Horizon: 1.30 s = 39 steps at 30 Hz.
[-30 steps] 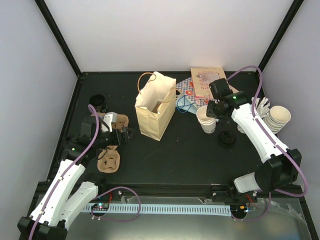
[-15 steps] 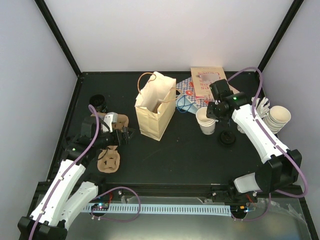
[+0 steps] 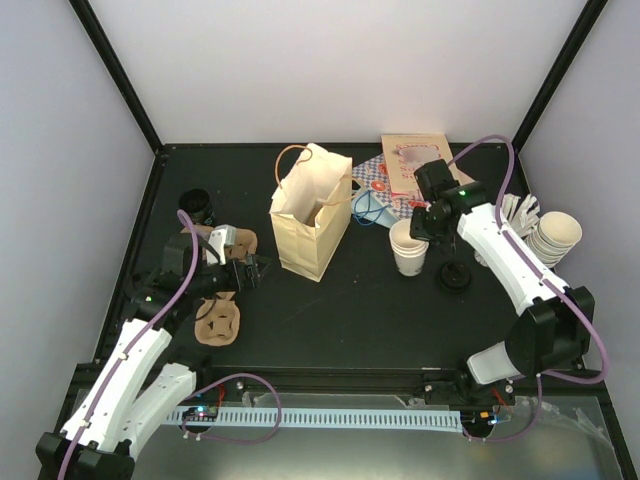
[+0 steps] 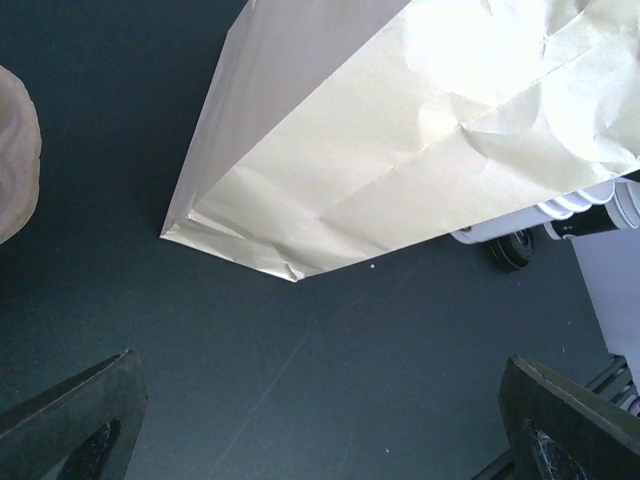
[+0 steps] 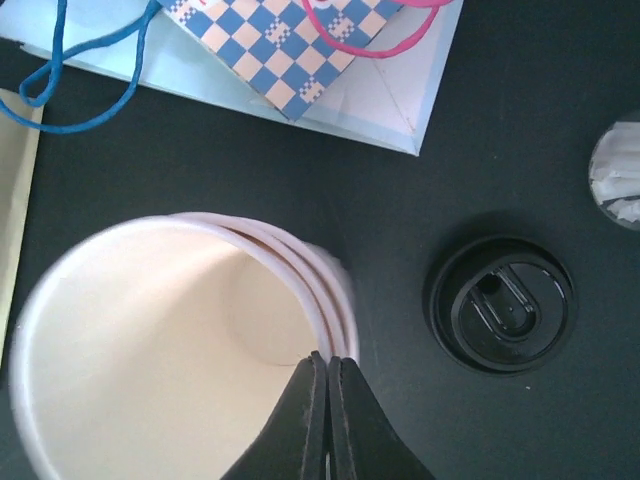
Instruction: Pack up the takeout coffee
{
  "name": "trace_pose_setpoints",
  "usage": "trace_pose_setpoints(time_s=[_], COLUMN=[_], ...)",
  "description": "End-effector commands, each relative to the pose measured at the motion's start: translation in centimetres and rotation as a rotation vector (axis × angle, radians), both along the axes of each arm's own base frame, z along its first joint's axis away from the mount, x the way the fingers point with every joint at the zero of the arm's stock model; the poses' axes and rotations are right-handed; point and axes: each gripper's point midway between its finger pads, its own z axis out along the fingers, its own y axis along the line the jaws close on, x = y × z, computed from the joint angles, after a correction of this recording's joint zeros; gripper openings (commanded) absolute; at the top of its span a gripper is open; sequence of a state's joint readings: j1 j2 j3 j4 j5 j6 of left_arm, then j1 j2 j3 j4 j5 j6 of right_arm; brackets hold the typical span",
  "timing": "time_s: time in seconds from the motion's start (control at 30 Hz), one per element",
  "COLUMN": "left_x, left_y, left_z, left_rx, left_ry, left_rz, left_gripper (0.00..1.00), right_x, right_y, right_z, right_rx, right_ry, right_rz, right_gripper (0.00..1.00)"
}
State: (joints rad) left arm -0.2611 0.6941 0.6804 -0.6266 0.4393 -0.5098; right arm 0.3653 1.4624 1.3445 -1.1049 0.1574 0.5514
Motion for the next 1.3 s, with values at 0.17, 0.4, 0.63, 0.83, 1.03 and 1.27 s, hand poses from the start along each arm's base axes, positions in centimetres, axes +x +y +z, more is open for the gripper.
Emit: trace_pose_setpoints(time_s=[0.17,0.4,0.63,0.83,1.03,1.27], left_x=[0.5,0.5,0.6,0.6,0.4,0.3], left_y=[-0.6,-1.0,-1.3,-1.4,-1.4,-1.4], left_z=[0.8,0.6,0.7,0.8,0.9,1.1], left_rx=[-0.04,-0.06,-0.067,-0.075,-0.076,-0.075], left_ry=[-0.012,-0.002,0.004,0.002,-0.006,-0.009], left_rz=[-0.016,-0.023,-0.031,-0.033,-0.032,-0.033], left_gripper=[0.99,0.99,0.99,0.99,0.99,0.99], right_x=[0.3,0.5,0.2,0.2,0.3,0.7], right_y=[2.5,2.1,2.3,3.3,3.7,3.2], right_z=[2.0,1.6,2.2,1.7,1.9,3.3], right_rx=[0.128,0.127,0.156,0.214,0.244,0.221], right_ry=[-0.075,-0.096,-0.082,-0.035,-0.041,-0.097], right_rz=[0.116,0.117,0.131,0.156,0.169,0.186], right_gripper=[0.01,0.01,0.01,0.01,0.01,0.01])
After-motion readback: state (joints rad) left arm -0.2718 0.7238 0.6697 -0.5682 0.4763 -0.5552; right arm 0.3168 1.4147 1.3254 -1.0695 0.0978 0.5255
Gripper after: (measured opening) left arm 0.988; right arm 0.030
